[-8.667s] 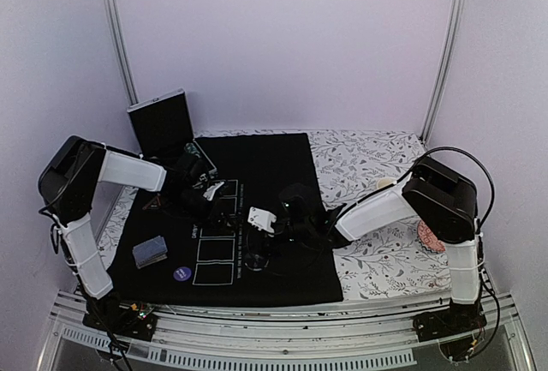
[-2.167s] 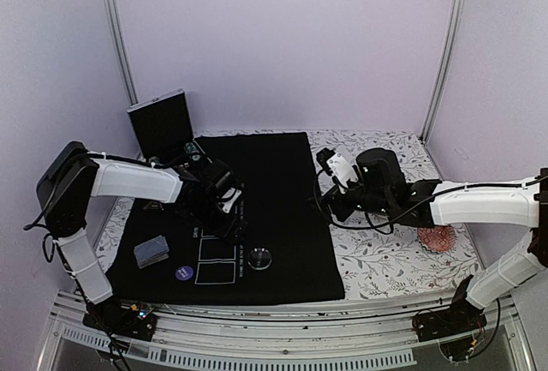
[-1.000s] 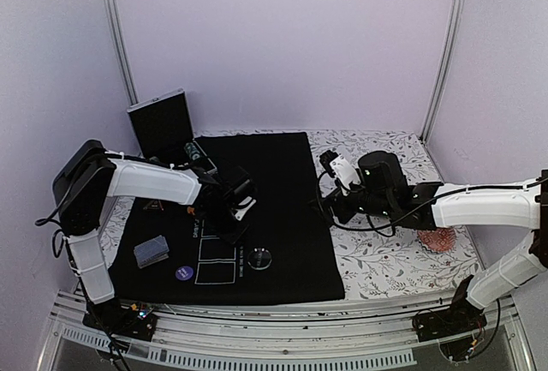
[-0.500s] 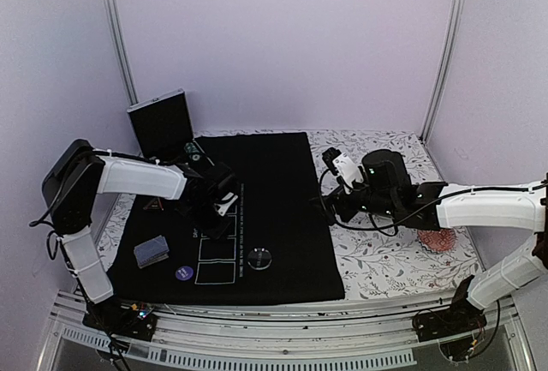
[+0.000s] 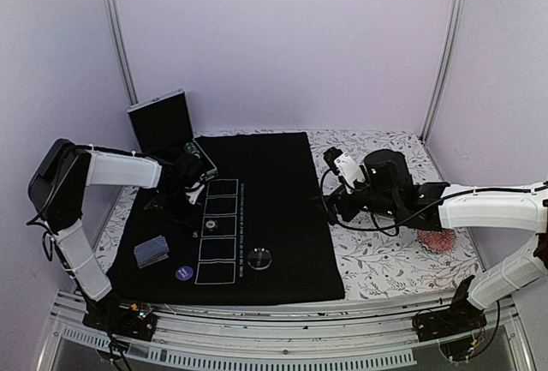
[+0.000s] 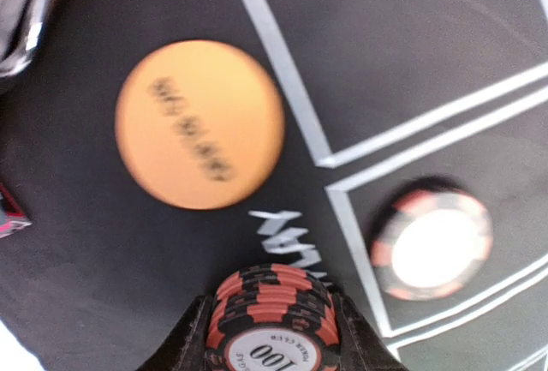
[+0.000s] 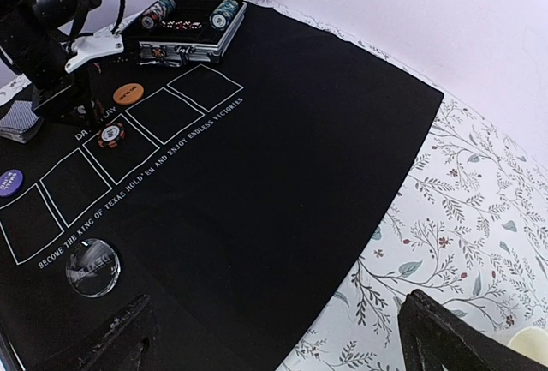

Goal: Distribute texas hold em gaming equipment
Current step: Move the poker chips pile to the big blind area.

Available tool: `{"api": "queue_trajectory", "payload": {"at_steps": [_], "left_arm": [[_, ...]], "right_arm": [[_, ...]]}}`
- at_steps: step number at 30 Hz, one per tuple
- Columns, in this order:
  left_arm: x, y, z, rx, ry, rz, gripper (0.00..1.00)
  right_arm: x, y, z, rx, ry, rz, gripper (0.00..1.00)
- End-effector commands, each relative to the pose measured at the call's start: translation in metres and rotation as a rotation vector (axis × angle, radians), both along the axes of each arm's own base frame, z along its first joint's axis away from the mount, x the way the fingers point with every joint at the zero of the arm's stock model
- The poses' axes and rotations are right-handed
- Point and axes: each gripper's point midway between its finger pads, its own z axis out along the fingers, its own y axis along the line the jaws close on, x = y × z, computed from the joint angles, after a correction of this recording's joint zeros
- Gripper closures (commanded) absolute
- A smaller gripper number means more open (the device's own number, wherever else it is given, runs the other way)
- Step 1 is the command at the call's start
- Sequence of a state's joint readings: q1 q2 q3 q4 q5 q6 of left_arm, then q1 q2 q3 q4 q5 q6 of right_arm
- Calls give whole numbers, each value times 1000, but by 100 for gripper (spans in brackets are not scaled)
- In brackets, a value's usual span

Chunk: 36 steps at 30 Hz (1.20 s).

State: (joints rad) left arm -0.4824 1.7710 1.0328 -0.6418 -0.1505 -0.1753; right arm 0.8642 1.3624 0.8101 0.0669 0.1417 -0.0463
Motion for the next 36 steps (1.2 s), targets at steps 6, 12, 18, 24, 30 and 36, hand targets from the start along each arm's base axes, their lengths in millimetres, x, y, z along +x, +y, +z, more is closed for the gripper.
{"api": "queue_trajectory", "payload": {"at_steps": [6,12,18,24,30,36], "left_arm": [[5,39,8,58,-14,71,100],[15,50,8,6,1,124,100],[28,50,7,2,-6,141,100],[32,53,1,-4,8,167,87],[32,50,10,-30,-13,160,63],[41,48,38,-27,-73,150,48]], "right_arm": [[-6,-8,6,-5,-27,2,1],[-7,-10,6,-5,-36,1,1],[-8,-11,7,5,-41,3,1],[-9,-12,8,13,-41,4,1],[-11,-13,8,18,-41,5,1],[-13,-14,11,24,-42,7,1]]}}
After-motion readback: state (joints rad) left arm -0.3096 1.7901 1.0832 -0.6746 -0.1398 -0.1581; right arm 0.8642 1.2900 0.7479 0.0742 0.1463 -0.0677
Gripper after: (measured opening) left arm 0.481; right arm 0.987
